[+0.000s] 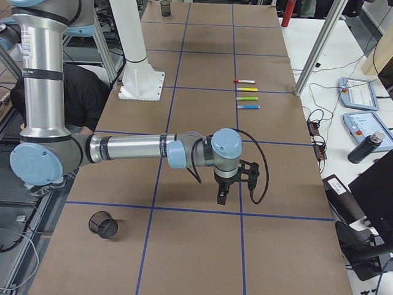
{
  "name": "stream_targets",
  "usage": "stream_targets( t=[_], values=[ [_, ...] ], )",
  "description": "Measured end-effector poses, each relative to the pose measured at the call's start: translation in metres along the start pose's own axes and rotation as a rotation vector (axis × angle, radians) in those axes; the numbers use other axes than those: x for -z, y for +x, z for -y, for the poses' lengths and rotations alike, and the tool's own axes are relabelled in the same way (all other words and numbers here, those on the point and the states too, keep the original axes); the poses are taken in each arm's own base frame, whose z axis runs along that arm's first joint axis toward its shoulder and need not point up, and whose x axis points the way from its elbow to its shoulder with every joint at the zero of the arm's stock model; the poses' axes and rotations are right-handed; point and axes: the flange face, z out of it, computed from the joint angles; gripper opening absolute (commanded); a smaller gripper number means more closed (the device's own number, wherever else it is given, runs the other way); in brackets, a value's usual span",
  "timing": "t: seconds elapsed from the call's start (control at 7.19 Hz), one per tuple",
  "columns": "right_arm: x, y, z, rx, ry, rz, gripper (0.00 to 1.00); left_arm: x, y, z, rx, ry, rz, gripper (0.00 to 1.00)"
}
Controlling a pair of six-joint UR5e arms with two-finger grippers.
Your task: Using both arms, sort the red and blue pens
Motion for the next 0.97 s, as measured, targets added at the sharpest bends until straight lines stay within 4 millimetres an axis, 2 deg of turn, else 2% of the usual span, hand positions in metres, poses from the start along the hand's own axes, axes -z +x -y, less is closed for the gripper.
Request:
stream_targets(
  t=[0.28,0.56,0.7,0.83,0.97],
  values=[
    [-0.002,-0.022,0.005,0.086,0.038,0.038,1.0,0.008,0.034,0.044,-0.06,0.03,-0.01,1.0],
    [-0.007,-0.049,0.021,0.142,0.044,0.057,1.0,0.014,0.093,0.087,-0.149,0.051,-0.03,1.0],
    [-0.017,-0.065,0.035,0.164,0.028,0.062,1.0,0.014,0.131,0.107,-0.187,0.054,-0.044,1.0],
    [-0.032,-0.09,0.052,0.184,0.006,0.065,1.0,0.013,0.181,0.126,-0.232,0.054,-0.066,1.0],
    [-0.044,-0.121,0.067,0.187,-0.008,0.063,1.0,0.017,0.242,0.146,-0.262,0.046,-0.091,1.0]
  ],
)
